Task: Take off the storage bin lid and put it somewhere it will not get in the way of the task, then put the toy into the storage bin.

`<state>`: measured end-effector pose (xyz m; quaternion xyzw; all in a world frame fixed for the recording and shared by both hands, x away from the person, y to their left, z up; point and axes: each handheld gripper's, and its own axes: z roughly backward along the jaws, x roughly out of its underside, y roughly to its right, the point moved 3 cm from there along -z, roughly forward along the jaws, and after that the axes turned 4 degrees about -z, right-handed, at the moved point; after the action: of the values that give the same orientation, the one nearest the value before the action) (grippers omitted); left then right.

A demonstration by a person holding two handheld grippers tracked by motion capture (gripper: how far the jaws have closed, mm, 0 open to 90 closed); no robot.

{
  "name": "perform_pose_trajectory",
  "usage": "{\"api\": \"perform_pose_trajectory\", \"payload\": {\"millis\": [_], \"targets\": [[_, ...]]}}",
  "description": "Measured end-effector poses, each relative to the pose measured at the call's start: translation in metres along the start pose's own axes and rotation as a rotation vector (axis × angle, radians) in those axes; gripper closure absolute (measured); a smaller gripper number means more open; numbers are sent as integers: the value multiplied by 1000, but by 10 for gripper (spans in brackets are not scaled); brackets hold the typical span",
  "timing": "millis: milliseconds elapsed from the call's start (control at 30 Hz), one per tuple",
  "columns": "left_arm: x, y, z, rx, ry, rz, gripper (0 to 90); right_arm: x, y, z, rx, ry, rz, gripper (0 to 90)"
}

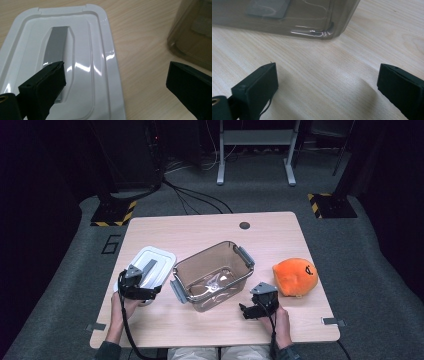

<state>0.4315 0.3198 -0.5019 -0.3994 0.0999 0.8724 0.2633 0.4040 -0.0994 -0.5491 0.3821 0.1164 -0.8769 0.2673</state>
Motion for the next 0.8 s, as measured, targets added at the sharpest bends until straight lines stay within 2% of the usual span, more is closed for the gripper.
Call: {"api": "perform_pose_trajectory", "payload": {"millis": [333,433,467,800], "targets": [[12,27,7,23,25,-30,19,0,0,0,1,1,-1,25],[14,39,9,40,33,-56,19,0,0,0,-1,0,0,25],[15,44,9,45,32,-74,18,0,0,0,-1,0,0,25],[28,77,0,88,12,-126,18,0,0,0,1,2,5,25]]}}
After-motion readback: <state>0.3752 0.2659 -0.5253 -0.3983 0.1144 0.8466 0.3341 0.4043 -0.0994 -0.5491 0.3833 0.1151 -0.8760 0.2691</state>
